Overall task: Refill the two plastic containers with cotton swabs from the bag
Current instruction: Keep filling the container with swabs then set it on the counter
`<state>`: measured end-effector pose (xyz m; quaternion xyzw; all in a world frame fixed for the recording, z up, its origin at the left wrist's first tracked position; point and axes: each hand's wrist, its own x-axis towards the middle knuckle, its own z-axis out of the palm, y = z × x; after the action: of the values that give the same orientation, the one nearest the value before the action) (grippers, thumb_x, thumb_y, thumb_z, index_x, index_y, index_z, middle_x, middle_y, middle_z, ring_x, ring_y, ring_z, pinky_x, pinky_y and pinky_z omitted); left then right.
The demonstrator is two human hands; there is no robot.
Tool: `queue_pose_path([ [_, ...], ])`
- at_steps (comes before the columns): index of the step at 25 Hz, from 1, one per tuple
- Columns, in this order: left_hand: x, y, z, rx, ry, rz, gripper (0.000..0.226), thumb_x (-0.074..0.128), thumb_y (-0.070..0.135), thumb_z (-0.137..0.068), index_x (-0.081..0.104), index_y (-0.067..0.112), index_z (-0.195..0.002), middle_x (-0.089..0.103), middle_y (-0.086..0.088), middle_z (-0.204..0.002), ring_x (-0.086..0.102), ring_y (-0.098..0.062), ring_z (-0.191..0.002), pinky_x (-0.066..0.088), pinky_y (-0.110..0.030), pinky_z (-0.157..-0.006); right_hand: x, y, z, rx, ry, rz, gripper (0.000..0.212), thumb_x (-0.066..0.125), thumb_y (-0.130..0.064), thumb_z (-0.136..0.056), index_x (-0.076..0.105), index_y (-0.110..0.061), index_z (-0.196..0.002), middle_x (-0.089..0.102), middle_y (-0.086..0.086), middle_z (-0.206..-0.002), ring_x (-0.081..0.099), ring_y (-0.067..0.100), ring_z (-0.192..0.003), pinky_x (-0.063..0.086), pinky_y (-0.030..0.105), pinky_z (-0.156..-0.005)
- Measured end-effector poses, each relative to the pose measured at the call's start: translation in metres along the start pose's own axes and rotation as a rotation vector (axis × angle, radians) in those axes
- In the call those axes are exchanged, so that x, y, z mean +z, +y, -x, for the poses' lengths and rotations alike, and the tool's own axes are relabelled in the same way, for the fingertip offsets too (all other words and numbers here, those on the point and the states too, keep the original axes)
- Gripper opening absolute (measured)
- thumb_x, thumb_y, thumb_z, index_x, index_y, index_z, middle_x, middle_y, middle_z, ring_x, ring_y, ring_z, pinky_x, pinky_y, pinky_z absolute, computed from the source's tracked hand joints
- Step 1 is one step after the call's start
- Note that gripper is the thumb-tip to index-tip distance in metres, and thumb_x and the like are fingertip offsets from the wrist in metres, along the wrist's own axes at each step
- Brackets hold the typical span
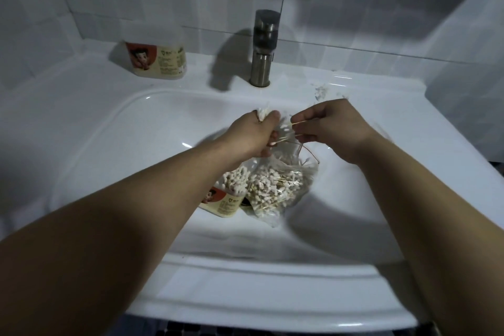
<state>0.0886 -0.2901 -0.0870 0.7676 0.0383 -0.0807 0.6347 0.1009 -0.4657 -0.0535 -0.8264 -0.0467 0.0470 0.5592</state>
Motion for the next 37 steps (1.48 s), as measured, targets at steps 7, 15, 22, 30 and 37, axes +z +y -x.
queue_pose_path([
  [7, -0.001, 0.002, 0.008, 0.035, -0.162, 0.108, 0.018, 0.064, 0.004, -0.098, 0.056, 0.013, -0.084, 0.068, -0.007, -0.074, 0.068, -0.013, -0.069, 0.056, -0.024, -0.064, 0.009, -0.001, 0.003, -0.024, -0.077, -0.002, 0.013, 0.073, 0.012, -0.083, 0.074, 0.001, -0.091, 0.074, 0.019, -0.083, 0.075, 0.028, -0.073, 0.063, 0.029, -0.073],
  [15, -0.006, 0.004, 0.006, -0.010, -0.135, 0.176, 0.014, 0.061, 0.001, -0.099, 0.054, 0.012, -0.093, 0.073, -0.019, -0.097, 0.070, -0.016, -0.074, 0.058, -0.026, -0.067, -0.001, -0.003, 0.001, -0.009, 0.025, -0.063, 0.015, 0.073, 0.010, -0.083, 0.075, -0.005, -0.082, 0.072, 0.003, -0.065, 0.070, 0.018, -0.063, 0.059, 0.021, -0.066],
  [22, 0.000, -0.003, 0.005, 0.010, -0.223, -0.006, 0.015, 0.054, 0.016, -0.106, 0.068, 0.011, -0.107, 0.075, -0.002, -0.088, 0.059, -0.005, -0.061, 0.048, -0.021, -0.058, 0.004, -0.001, 0.001, -0.026, -0.018, 0.026, 0.012, 0.074, 0.009, -0.084, 0.076, -0.003, -0.088, 0.074, 0.011, -0.077, 0.072, 0.018, -0.067, 0.062, 0.026, -0.072],
  [30, 0.001, -0.003, -0.002, -0.028, -0.203, 0.073, 0.037, 0.050, 0.039, -0.106, 0.067, 0.007, -0.103, 0.038, 0.006, -0.063, 0.035, -0.007, -0.051, 0.034, -0.023, -0.050, 0.000, 0.002, -0.004, -0.028, 0.068, -0.057, 0.012, 0.077, 0.005, -0.083, 0.076, -0.003, -0.091, 0.074, 0.019, -0.081, 0.073, 0.027, -0.074, 0.061, 0.038, -0.086],
  [37, -0.002, -0.003, 0.004, 0.013, -0.228, -0.139, 0.028, 0.049, 0.034, -0.107, 0.060, 0.019, -0.087, 0.052, 0.005, -0.064, 0.043, -0.007, -0.050, 0.038, -0.023, -0.048, 0.007, 0.001, -0.001, -0.050, -0.003, -0.021, 0.011, 0.074, 0.005, -0.085, 0.077, -0.004, -0.090, 0.075, 0.019, -0.080, 0.073, 0.028, -0.074, 0.062, 0.044, -0.082],
])
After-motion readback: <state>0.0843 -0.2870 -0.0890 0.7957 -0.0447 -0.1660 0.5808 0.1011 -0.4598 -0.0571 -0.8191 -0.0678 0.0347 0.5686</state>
